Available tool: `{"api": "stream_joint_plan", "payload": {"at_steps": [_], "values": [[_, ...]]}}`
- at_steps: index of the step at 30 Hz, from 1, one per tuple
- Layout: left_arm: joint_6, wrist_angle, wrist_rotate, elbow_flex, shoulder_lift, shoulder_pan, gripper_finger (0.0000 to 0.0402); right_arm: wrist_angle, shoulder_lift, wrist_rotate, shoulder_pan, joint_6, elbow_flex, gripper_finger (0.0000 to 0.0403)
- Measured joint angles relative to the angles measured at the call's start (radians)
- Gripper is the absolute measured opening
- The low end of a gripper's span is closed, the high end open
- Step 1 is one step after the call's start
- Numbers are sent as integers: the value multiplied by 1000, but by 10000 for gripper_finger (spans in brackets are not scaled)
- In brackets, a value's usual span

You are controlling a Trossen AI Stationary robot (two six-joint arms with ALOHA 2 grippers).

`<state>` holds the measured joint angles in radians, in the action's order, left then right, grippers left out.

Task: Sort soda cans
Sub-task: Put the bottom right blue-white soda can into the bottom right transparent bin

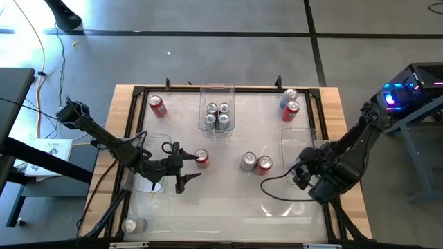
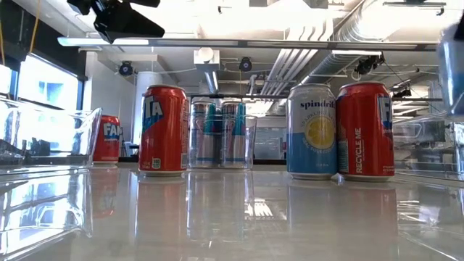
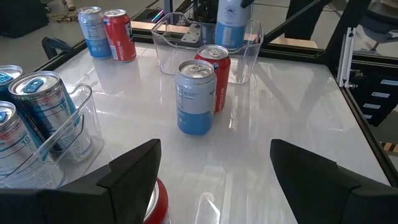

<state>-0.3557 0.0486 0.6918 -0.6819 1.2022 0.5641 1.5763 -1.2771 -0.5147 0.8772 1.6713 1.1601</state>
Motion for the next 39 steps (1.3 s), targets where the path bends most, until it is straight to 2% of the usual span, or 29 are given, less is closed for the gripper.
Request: {"api": "stream_joint_plan", "payload": {"at_steps": [10, 13, 25, 33, 39], "values": [[0, 0, 0, 0, 0, 0, 296, -20, 13, 258, 0, 58, -159, 274], [0, 0, 0, 0, 0, 0, 296, -68, 15, 302, 1, 59, -205, 274], [0, 0, 0, 0, 0, 0, 296, -119, 36, 370, 0, 61, -244, 284], [0, 0, 0, 0, 0, 0, 296, -128, 80, 484, 1, 83, -245, 303], [0, 0, 0, 0, 0, 0, 296, -127, 95, 496, 1, 83, -246, 305]]}}
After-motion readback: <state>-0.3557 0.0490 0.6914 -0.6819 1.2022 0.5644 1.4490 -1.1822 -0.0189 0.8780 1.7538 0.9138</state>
